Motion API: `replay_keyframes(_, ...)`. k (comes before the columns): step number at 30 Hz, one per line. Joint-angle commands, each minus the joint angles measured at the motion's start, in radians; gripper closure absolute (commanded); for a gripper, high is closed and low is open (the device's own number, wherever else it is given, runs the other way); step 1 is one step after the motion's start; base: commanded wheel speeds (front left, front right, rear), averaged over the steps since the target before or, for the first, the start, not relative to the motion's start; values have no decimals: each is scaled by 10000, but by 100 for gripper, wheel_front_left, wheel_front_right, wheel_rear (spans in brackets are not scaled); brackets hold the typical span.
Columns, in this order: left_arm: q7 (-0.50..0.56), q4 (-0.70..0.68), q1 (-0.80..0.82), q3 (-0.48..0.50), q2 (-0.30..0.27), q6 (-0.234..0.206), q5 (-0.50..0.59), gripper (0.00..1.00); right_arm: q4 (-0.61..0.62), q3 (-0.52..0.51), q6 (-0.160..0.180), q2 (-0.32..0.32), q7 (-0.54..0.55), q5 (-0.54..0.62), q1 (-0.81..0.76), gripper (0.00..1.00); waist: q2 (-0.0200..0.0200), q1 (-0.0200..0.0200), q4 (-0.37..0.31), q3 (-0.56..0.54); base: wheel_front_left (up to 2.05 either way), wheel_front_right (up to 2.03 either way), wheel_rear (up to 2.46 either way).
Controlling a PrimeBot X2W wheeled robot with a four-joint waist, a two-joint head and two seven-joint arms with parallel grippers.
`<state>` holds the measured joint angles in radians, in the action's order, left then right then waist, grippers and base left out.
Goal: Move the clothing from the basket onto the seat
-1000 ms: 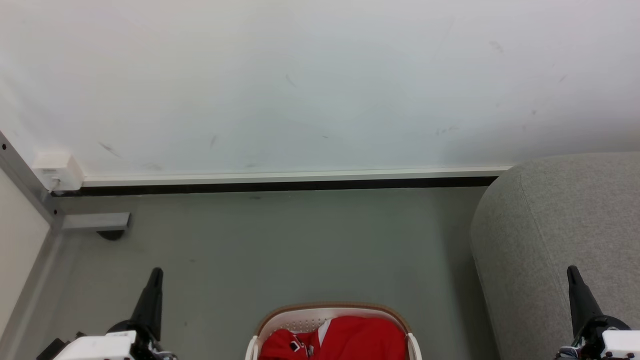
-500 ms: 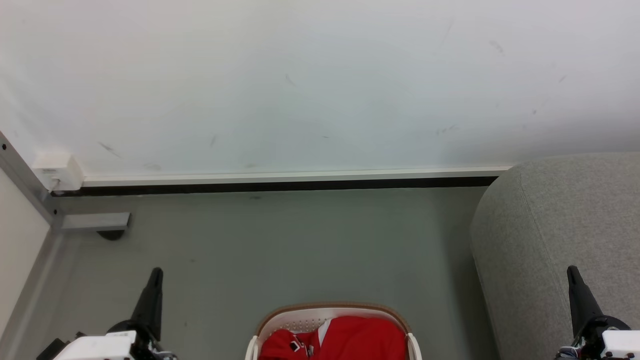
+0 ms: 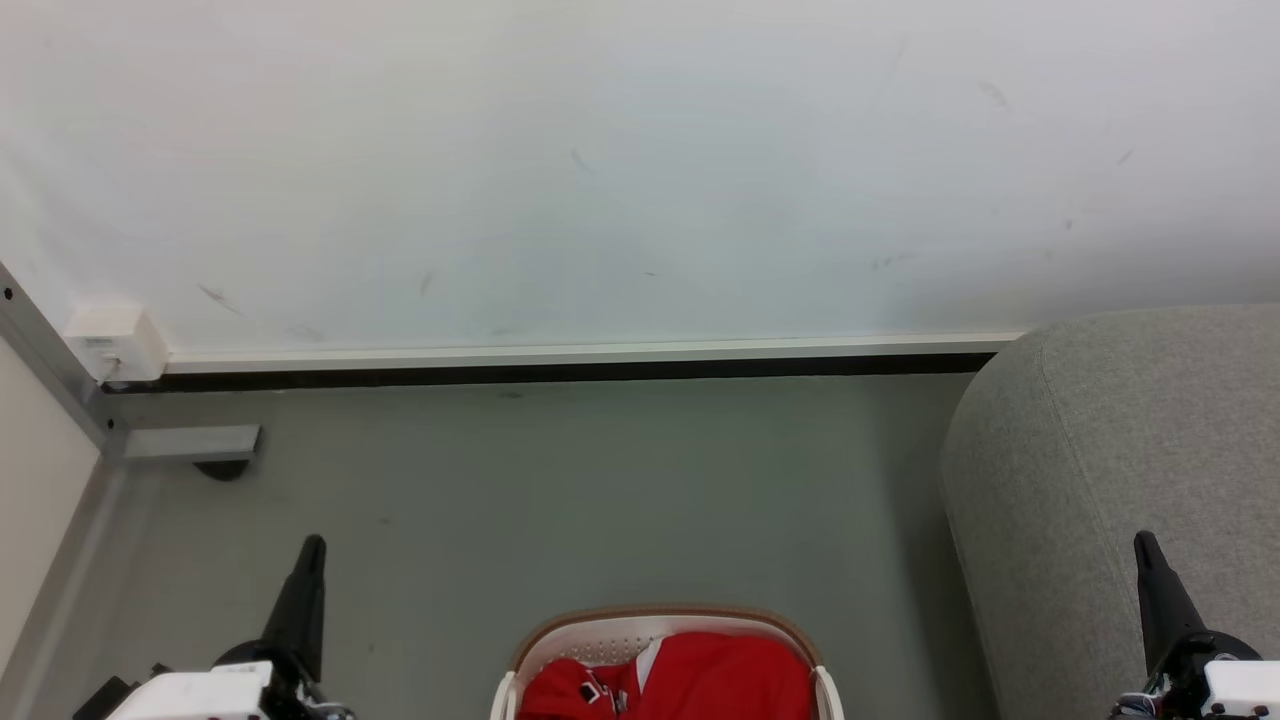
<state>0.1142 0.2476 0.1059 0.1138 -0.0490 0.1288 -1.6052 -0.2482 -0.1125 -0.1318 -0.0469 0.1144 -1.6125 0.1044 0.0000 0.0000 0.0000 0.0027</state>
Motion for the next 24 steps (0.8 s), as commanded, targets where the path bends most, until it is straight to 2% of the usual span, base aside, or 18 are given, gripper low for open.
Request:
replay_keyframes(1,31,-33,97,16,-18,42,-143,100,50,-37,23,-68,24,-6,119,100,0,0,0,0,0,0,0)
replay_keyframes(13,-2,-2,-1,-1,0,0,1,100,0,0,0,0,-2,0,-1,100,0,0,0,0,0,0,0)
replay_keyframes(14,-14,52,-27,-6,9,-2,10,0,-51,7,-2,13,-11,1,-29,0,0,0,0,0,0,0,0)
replay_keyframes(24,-459,230,-160,-377,35,-14,235,0,-89,203,1,21,-457,639,-293,0,0,0,11,7,0,0,0)
